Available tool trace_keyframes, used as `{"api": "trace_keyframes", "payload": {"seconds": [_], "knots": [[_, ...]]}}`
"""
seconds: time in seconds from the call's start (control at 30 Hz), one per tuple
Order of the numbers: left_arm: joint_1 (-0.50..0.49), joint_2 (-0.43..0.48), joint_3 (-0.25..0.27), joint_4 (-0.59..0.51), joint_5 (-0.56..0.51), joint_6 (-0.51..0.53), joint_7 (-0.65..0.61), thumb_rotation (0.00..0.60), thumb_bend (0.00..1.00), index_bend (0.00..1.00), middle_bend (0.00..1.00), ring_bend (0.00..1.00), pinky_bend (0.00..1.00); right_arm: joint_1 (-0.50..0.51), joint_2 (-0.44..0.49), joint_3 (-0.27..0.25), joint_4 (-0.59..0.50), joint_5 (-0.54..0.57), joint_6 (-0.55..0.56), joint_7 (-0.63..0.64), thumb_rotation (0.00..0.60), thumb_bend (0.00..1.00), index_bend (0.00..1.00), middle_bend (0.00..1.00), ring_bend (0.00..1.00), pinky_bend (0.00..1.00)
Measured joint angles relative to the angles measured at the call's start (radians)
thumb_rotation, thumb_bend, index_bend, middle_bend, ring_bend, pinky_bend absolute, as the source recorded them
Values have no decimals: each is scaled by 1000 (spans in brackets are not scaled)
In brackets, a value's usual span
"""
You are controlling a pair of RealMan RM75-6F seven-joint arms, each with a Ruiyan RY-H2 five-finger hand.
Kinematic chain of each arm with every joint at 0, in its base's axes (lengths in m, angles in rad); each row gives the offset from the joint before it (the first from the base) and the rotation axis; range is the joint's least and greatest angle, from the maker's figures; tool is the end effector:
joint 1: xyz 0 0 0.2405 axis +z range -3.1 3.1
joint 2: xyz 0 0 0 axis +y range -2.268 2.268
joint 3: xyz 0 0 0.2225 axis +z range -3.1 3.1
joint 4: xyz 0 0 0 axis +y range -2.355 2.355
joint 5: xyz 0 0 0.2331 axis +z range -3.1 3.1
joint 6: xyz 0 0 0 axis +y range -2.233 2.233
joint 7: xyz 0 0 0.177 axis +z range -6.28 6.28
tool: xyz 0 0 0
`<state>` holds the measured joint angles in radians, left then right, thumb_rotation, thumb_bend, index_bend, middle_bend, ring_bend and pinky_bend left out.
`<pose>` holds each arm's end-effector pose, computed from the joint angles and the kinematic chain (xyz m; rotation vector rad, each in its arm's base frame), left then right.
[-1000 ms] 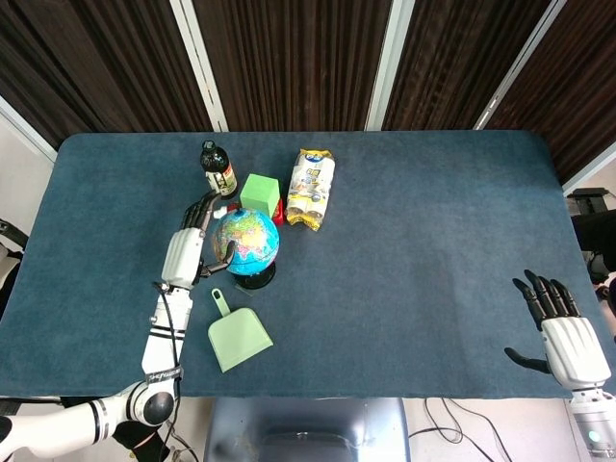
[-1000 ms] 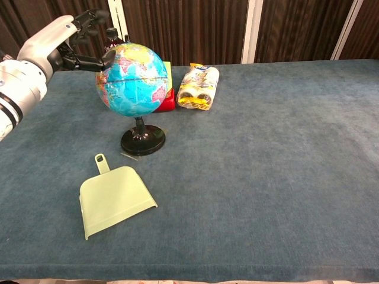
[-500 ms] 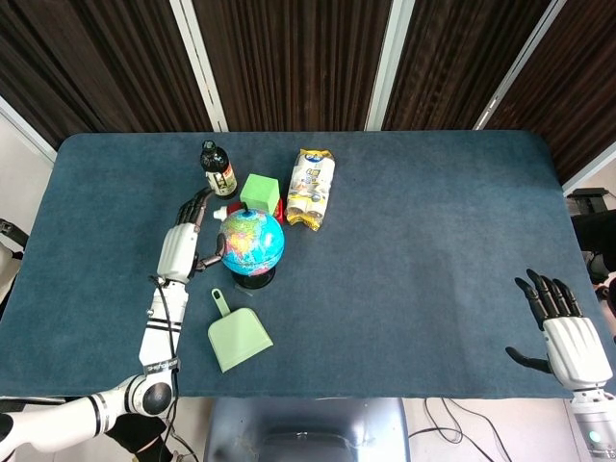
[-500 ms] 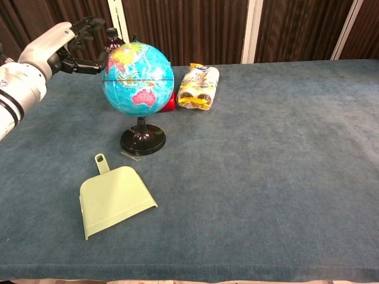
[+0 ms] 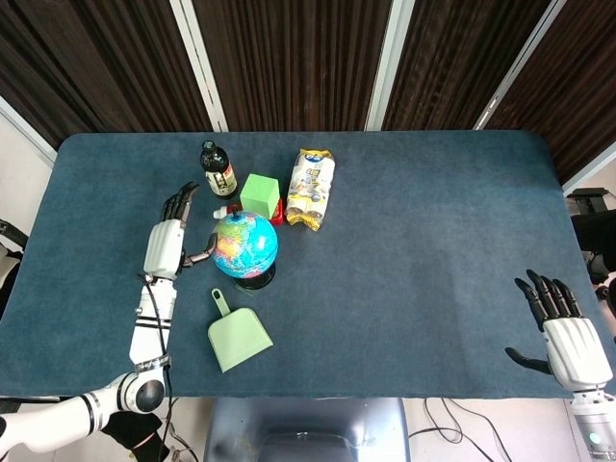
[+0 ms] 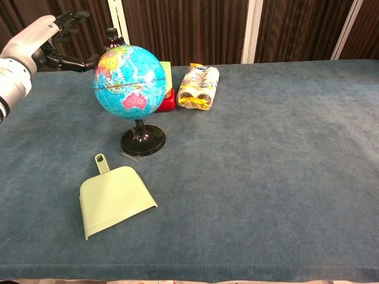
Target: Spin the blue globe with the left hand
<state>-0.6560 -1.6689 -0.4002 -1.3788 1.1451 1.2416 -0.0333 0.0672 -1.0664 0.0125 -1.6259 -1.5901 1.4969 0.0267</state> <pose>-0.1076 0.3937 0.0167 -1.2396 -1.1657 -1.4690 -0.2848 -0.1991 0.1268 1.4685 -0.8889 0.9128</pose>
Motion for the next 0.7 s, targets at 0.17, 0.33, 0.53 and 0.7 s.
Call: {"api": "trace_keyframes", "payload": {"seconds": [0.17,0.33,0.53,0.7], "knots": [[23,37,7,-39,15,19,-5,600,379,0,0,0,0,-1,-4,-3,-1,-8,1,-8,600,155,0,0,0,0],[66,101,48,-102,82,57,-14,600,380,0,0,0,0,-1,-7,-5,-1,-12,1,-16,600,155,0,0,0,0],[158,245,179,-214,206,91,-33,600,381,0,0,0,0,-5,-10,-9,-4,-18,8,-29,600,154,0,0,0,0],[270,361,346,-248,324,139,-28,600,381,0,0,0,0,-7,-15,-12,-6,-22,6,-42,600,155,0,0,0,0]]}}
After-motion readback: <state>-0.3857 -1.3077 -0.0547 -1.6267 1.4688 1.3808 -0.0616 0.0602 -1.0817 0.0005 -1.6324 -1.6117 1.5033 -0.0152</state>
